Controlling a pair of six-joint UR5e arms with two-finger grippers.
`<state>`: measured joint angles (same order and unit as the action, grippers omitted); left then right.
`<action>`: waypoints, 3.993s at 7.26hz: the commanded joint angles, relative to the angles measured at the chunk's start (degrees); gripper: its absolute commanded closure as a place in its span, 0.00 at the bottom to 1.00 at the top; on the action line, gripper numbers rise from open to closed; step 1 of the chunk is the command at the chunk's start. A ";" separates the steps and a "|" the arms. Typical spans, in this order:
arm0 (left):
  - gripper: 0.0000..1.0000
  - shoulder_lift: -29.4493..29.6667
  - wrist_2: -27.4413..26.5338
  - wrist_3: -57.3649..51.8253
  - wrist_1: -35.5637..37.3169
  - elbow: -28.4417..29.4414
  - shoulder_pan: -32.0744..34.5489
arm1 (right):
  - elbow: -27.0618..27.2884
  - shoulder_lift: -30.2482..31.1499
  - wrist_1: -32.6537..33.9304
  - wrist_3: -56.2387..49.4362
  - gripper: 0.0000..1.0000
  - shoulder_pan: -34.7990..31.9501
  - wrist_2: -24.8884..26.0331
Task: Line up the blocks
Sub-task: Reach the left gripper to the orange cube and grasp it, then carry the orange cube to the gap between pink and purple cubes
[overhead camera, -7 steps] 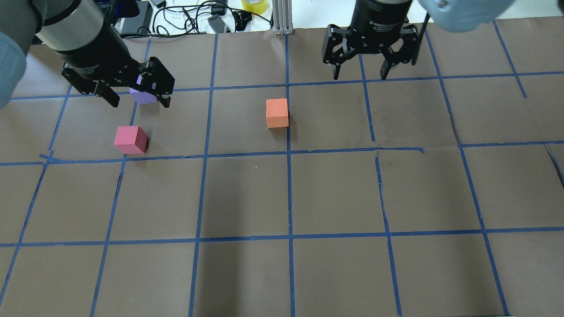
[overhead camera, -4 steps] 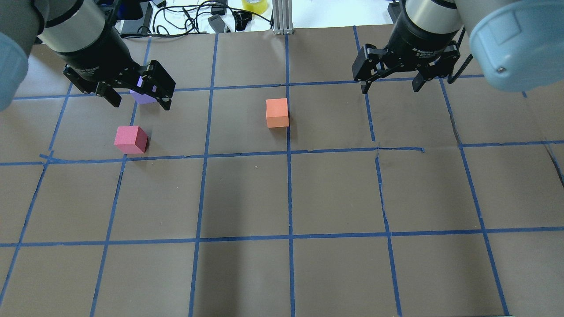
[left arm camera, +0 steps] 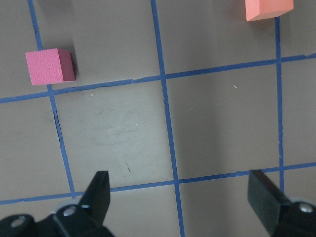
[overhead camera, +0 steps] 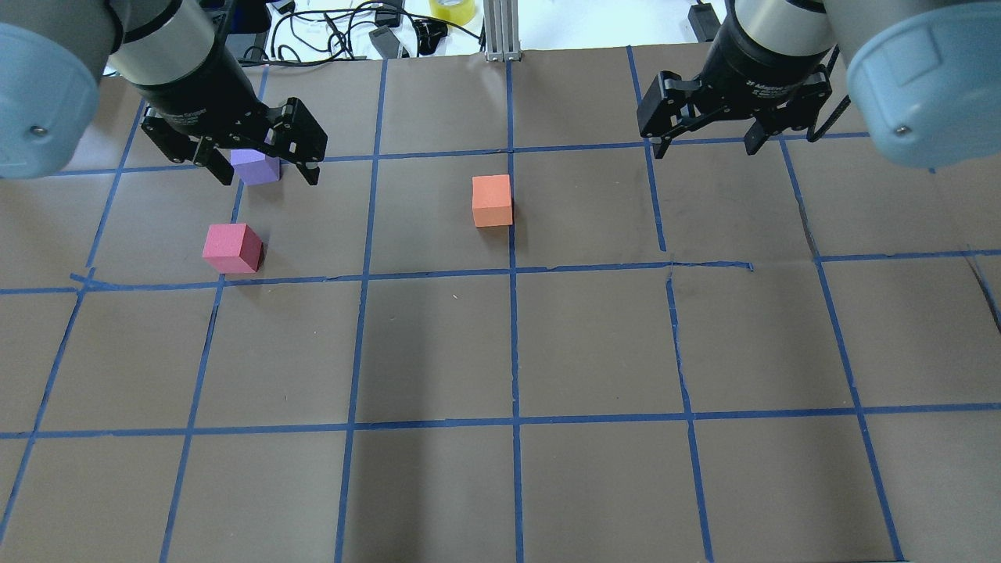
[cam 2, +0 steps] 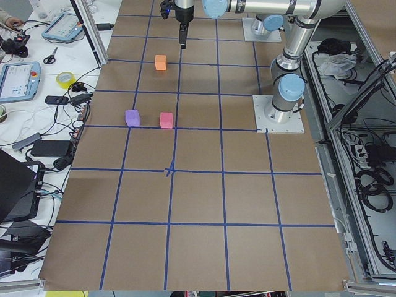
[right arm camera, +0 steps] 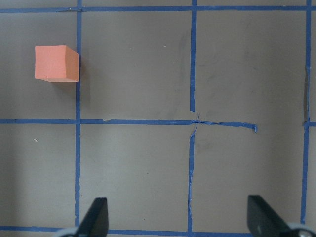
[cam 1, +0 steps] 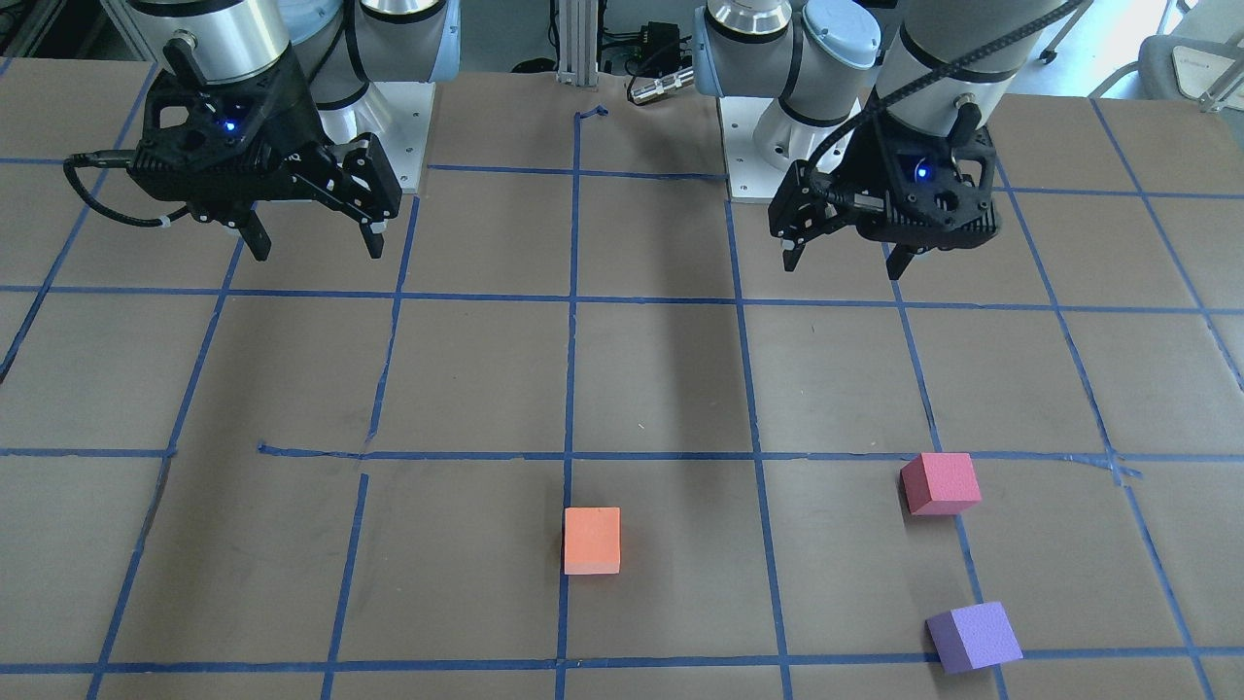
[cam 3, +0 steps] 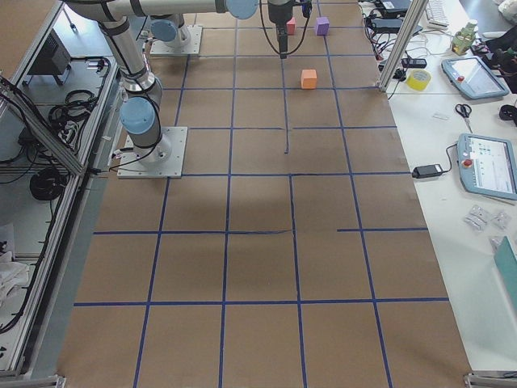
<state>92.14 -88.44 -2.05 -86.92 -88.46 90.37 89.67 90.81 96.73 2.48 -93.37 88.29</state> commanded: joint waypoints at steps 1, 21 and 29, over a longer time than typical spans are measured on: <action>0.00 5.65 1.43 2.30 6.29 0.40 2.95 | -0.64 -0.29 0.04 -0.97 0.00 0.29 -0.14; 0.70 34.97 -1.19 20.16 29.12 10.68 12.06 | -0.90 0.33 0.30 -0.37 0.00 0.38 -0.14; 0.78 26.43 -0.51 -11.12 20.83 5.32 -13.51 | -0.99 0.33 0.30 -0.72 0.00 0.47 0.04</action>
<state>118.87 -89.41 -8.07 -66.33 -82.55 81.24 88.68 91.13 97.03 1.80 -92.90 88.33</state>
